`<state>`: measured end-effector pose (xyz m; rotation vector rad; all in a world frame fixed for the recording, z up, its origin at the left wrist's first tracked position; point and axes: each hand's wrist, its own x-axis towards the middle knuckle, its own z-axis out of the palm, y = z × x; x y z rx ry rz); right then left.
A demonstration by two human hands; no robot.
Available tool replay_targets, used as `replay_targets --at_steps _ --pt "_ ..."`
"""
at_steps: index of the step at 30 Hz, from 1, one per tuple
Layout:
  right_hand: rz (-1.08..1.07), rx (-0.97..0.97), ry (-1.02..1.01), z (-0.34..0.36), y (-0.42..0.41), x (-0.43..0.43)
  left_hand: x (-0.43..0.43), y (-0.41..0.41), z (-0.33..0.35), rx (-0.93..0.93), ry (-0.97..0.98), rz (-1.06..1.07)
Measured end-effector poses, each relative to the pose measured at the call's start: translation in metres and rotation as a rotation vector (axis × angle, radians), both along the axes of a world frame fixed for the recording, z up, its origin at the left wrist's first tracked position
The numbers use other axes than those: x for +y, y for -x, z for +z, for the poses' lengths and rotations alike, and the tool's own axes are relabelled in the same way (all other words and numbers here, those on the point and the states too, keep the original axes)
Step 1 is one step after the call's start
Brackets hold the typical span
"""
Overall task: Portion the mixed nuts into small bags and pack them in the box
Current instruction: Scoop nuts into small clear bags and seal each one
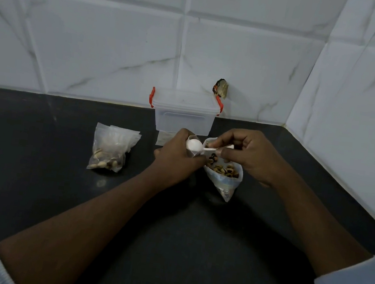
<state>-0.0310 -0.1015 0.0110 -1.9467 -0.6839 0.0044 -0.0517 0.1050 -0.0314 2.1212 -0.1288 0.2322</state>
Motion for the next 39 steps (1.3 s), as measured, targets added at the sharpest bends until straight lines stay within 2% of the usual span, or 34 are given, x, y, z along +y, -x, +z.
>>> replay_targets --at_steps 6,12,15,17,20,23,26,30,35,39 --pt "-0.094 -0.118 0.060 0.013 -0.005 -0.022 0.000 0.001 0.001 0.037 -0.039 -0.005" --pt "-0.093 -0.092 0.510 0.015 -0.019 -0.061 -0.001 0.000 0.002 0.073 -0.057 -0.022" --pt "-0.186 -0.198 0.621 0.003 -0.026 -0.050 -0.001 0.000 0.002 0.075 -0.053 -0.027" --pt "-0.251 -0.280 0.612 -0.004 -0.029 -0.038 -0.001 0.001 0.002 0.069 -0.057 -0.027" --pt "-0.319 -0.347 0.481 -0.004 -0.031 -0.034 -0.001 0.001 0.002 0.067 -0.060 -0.029" --pt "-0.218 -0.260 0.392 0.007 -0.024 -0.043 -0.001 0.000 0.002 0.078 -0.060 -0.035" --pt "-0.045 -0.127 0.470 0.009 -0.015 -0.042 -0.001 0.000 0.000 0.083 -0.067 -0.030" --pt "-0.139 -0.240 0.590 -0.003 -0.025 -0.031 -0.001 -0.001 0.000 0.079 -0.070 -0.021" --pt "-0.249 -0.324 0.446 0.002 -0.023 -0.038 0.000 -0.002 -0.001 0.072 -0.071 -0.026" --pt "-0.260 -0.310 0.506 0.001 -0.022 -0.040 -0.001 -0.001 -0.001 0.073 -0.080 -0.025"
